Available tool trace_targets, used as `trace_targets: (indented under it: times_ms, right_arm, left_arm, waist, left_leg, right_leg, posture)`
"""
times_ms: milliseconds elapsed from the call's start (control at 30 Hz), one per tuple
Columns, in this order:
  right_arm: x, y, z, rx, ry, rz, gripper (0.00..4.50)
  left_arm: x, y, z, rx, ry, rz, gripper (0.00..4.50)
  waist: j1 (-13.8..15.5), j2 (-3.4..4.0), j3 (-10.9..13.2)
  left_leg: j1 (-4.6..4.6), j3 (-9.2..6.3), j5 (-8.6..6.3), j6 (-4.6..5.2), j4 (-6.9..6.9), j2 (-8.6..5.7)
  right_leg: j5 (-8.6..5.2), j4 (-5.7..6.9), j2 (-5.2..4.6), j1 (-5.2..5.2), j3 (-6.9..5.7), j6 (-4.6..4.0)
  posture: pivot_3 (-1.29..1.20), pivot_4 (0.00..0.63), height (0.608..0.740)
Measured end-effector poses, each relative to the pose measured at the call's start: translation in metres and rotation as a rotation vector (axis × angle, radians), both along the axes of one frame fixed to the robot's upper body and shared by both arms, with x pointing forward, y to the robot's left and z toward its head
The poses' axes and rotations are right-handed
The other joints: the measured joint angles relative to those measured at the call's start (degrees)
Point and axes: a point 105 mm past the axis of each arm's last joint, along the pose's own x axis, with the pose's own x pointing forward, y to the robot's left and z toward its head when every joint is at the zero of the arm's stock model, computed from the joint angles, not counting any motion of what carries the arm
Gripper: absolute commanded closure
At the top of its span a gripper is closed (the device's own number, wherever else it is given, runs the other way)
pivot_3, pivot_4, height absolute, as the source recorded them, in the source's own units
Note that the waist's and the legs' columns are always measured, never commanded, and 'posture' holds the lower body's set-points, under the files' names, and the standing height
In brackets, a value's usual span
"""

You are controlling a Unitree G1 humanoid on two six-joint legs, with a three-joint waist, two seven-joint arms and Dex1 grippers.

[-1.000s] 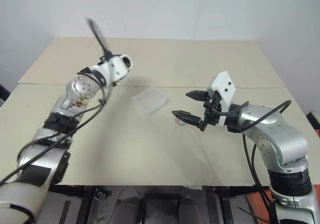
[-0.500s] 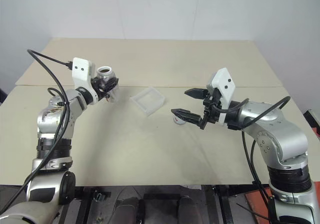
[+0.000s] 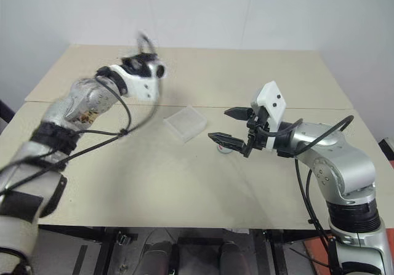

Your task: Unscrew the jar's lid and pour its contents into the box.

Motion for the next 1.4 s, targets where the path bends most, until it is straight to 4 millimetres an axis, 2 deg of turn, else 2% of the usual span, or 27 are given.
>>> trace_targets:
  times_ms: [33,133,200,300,433,800,967,1100,1333,1400]
  right_arm:
    - [0.000,0.000,0.000,0.001,0.000,-0.004,0.06]
    - [0.000,-0.001,-0.002,0.008,0.001,-0.022,0.06]
    - [0.000,0.000,-0.004,0.018,0.002,-0.031,0.06]
    - [0.001,0.002,-0.001,0.037,-0.014,-0.050,0.06]
    - [-0.002,0.000,0.004,0.055,-0.039,-0.080,0.06]
    - [-0.005,0.002,0.001,0.084,-0.028,-0.085,0.06]
    - [-0.005,0.002,0.001,0.080,-0.023,-0.081,0.06]
    - [-0.005,0.000,0.000,0.069,-0.018,-0.078,0.06]
    - [-0.003,-0.003,-0.003,0.061,0.005,-0.069,0.06]
    - [-0.003,-0.004,-0.003,0.053,0.010,-0.071,0.06]
  left_arm:
    - [0.002,-0.006,-0.010,0.149,-0.038,-0.022,2.44]
    - [0.009,-0.017,-0.044,0.444,-0.091,-0.071,2.44]
    - [0.011,-0.029,-0.070,0.585,-0.121,-0.109,2.44]
    - [0.008,-0.051,-0.090,0.704,-0.192,-0.197,2.44]
    - [0.008,-0.059,-0.082,0.756,-0.270,-0.235,2.44]
    - [0.012,-0.045,-0.074,0.755,-0.270,-0.195,2.44]
    - [0.013,-0.037,-0.063,0.640,-0.225,-0.146,2.44]
    - [0.012,-0.020,-0.061,0.437,-0.116,-0.061,2.44]
    - [0.009,0.022,-0.059,-0.219,0.196,0.180,2.44]
    - [0.007,0.029,-0.060,-0.468,0.324,0.245,2.44]
  waist:
    - [0.0,0.00,0.0]
    - [-0.1,0.00,0.0]
    - [-0.1,-0.01,0.0]
    - [-0.2,-0.02,0.0]
    - [-0.4,-0.02,0.0]
    - [-0.3,-0.02,0.0]
    - [-0.3,-0.02,0.0]
    - [-0.4,-0.01,0.0]
    - [-0.6,0.00,0.0]
    - [-0.5,0.00,0.0]
  left_leg:
    - [-0.01,-0.01,0.00,0.00,0.03,0.00]
    - [0.00,0.01,0.00,0.00,0.02,0.03]
    - [-0.09,0.01,0.00,0.00,0.02,0.03]
    - [-0.37,-0.01,0.00,0.00,0.08,0.03]
    - [-0.55,-0.01,0.00,0.00,0.08,0.04]
    - [-0.56,0.00,0.01,0.00,0.10,0.02]
    - [-0.54,-0.01,0.01,0.00,0.11,0.03]
    - [-0.53,0.00,0.01,0.00,0.11,0.06]
    - [-0.52,0.01,0.01,0.00,0.17,0.10]
    - [-0.54,-0.02,0.01,0.00,0.23,0.10]
  right_leg:
    - [0.00,-0.01,0.01,0.01,-0.01,0.01]
    - [0.00,0.06,0.01,-0.01,0.00,0.02]
    - [-0.01,0.14,0.01,-0.09,0.00,0.03]
    - [0.02,0.20,0.01,-0.33,-0.01,0.06]
    - [0.02,0.30,0.01,-0.63,0.04,0.05]
    - [0.02,0.30,0.00,-0.61,0.03,0.06]
    - [0.02,0.30,0.00,-0.61,0.03,0.05]
    - [0.03,0.37,0.00,-0.62,0.04,0.05]
    - [0.03,0.44,0.00,-0.62,0.04,0.04]
    - [0.03,0.48,0.00,-0.61,0.01,0.04]
  posture:
    - [0.00,0.150,0.740]
    - [0.00,0.150,0.740]
    - [0.00,0.150,0.740]
    - [0.00,0.150,0.740]
    - [0.00,0.150,0.740]
    - [0.00,0.150,0.740]
    - [0.00,0.150,0.740]
    - [0.00,0.150,0.740]
    - [0.00,0.150,0.740]
    - [0.00,0.150,0.740]
